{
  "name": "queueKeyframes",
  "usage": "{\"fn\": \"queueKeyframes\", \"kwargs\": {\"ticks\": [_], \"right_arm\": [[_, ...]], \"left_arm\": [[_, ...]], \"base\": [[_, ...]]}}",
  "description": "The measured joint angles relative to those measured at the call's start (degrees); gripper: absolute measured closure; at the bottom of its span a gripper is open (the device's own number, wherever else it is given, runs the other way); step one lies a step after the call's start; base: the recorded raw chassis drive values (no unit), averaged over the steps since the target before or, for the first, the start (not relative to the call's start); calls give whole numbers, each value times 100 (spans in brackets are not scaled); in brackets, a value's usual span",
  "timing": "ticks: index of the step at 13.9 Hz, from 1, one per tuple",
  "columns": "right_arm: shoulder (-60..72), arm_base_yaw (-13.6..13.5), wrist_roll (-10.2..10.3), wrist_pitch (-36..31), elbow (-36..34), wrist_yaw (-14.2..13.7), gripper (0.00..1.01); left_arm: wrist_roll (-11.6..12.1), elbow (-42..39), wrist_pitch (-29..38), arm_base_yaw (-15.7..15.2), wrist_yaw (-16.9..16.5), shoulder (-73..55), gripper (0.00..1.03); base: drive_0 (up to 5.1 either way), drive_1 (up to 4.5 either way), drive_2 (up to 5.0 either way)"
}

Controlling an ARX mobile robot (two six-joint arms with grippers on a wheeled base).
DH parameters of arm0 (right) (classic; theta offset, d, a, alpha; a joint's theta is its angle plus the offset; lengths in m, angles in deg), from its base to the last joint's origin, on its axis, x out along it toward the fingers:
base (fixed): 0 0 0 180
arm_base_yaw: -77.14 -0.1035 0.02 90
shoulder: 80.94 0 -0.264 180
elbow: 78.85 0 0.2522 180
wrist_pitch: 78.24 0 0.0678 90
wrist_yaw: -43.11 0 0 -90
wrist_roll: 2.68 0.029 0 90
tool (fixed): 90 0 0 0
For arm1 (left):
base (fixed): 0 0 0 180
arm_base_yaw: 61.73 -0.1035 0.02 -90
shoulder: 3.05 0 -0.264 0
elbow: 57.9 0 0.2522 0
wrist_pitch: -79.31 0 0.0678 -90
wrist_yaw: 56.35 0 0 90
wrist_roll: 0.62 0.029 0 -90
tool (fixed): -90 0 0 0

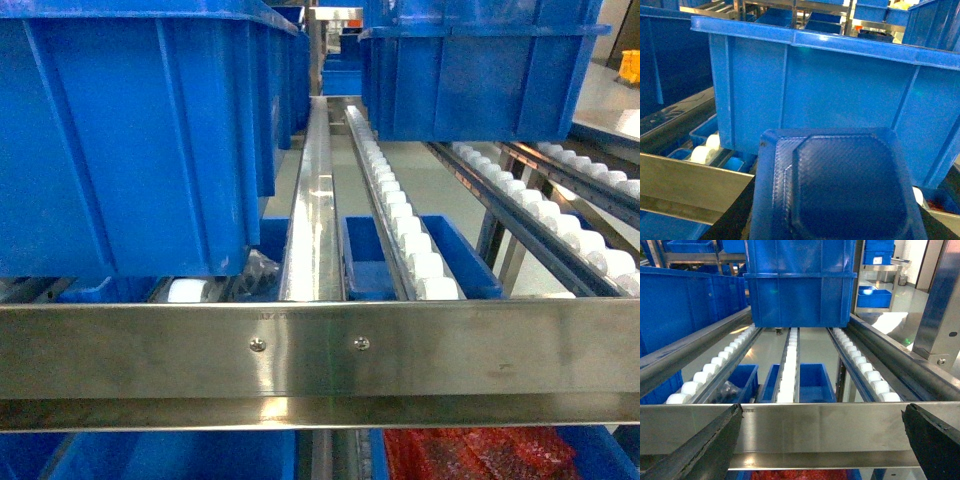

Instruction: Pick blue part to blue bin on bottom shelf

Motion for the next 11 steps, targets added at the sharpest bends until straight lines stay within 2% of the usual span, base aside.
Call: {"fn": "queueKeyframes", "kwargs": {"ticks": [11], "right_arm": [[0,0,-2,-2,0,-7,3]], "left_arm": [[0,0,4,0,0,-2,60]], "base": [[0,0,0]]}}
